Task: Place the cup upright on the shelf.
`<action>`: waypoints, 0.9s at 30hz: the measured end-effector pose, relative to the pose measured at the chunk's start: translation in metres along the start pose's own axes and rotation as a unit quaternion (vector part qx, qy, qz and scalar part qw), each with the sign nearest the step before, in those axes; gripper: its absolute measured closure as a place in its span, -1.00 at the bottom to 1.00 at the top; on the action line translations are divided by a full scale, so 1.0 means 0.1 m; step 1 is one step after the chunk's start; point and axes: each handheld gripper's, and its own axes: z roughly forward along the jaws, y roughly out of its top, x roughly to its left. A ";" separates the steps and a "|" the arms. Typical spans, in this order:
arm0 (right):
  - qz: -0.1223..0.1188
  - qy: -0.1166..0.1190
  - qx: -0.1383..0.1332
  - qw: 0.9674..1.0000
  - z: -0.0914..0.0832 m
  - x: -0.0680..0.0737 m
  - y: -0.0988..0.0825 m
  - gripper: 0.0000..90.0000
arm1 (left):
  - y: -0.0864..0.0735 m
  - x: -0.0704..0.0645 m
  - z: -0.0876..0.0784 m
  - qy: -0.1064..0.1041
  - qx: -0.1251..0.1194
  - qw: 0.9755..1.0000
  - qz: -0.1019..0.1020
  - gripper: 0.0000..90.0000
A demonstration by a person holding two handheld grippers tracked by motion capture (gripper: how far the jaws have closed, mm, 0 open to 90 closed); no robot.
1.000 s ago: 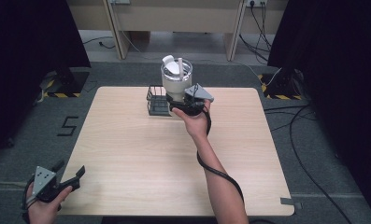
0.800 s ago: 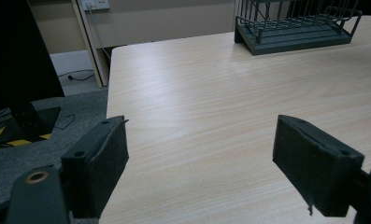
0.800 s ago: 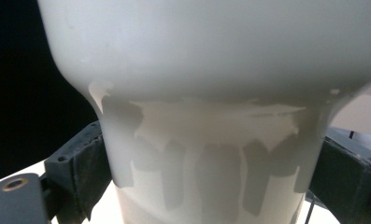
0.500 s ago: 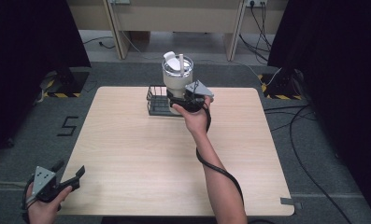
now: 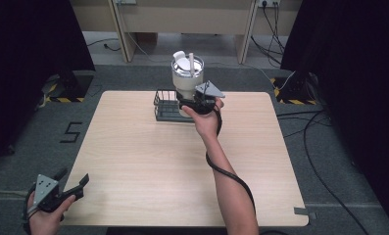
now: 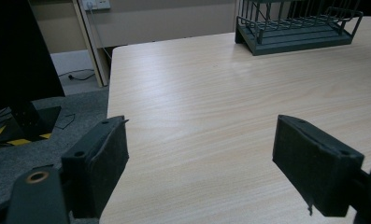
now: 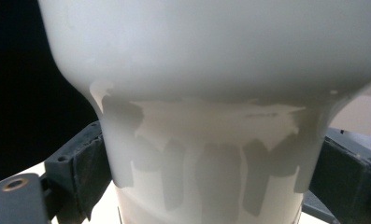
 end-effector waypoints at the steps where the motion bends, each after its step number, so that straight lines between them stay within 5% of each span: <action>1: -0.001 0.000 0.000 1.000 0.00 -0.01 0.01 -0.78 | 0.00 0.00 0.00 0.000 0.000 1.000 0.000 -0.61; 27: 0.000 -0.015 0.000 1.000 0.18 -0.10 0.15 -0.78 | 0.00 0.00 0.00 0.000 -0.001 1.000 -0.001 -0.61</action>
